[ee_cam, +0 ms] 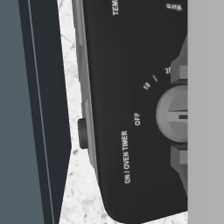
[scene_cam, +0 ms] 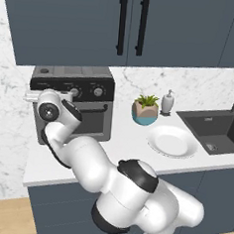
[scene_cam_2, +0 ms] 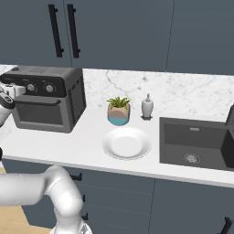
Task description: Pick up the kebab skewer and baguette bread, and place them inside the toaster oven. Close the toaster oven door and start by setting the timer.
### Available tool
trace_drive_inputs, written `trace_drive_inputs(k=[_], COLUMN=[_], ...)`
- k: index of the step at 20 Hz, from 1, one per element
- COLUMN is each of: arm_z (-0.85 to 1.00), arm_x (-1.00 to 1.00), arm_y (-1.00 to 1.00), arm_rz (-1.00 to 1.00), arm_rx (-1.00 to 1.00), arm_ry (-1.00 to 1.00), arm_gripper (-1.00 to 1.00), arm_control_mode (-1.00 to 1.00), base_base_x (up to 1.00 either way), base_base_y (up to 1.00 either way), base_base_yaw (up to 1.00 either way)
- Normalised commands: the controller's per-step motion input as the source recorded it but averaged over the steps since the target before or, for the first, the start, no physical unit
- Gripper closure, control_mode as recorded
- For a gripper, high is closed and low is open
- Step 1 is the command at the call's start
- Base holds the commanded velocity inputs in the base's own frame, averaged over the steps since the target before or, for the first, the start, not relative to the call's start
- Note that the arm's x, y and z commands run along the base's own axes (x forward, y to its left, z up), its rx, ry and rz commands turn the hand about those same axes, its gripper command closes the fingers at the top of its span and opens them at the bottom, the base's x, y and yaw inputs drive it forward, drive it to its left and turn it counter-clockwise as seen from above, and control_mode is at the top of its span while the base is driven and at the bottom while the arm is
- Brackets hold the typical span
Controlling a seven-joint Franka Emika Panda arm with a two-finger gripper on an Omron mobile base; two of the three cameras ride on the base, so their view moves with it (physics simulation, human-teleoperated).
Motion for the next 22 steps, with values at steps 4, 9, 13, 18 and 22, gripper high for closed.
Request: trace_drive_inputs(k=[4, 9, 13, 18, 22], arm_z=[0.00, -0.10, -0.14, -0.14, -0.10], arm_x=[0.00, 0.01, 0.00, 0.00, 0.00], arm_y=[-0.01, -0.05, -0.11, -0.12, -0.02], arm_rz=[0.00, 0.00, -0.01, -0.03, -0.06], arm_rx=[0.05, 0.20, 0.27, 0.29, 0.28], arm_ry=[0.00, 0.00, 0.00, -0.01, 0.00], arm_gripper=[1.00, 1.00, 1.00, 1.00, 1.00], arm_control_mode=[-1.00, -1.00, -1.00, -1.00, -1.00], base_base_x=[0.00, 0.00, 0.00, 0.00, 0.00], base_base_y=[0.00, 0.00, 0.00, 0.00, 0.00], base_base_yaw=[0.00, 0.00, 0.00, 0.00, 0.00])
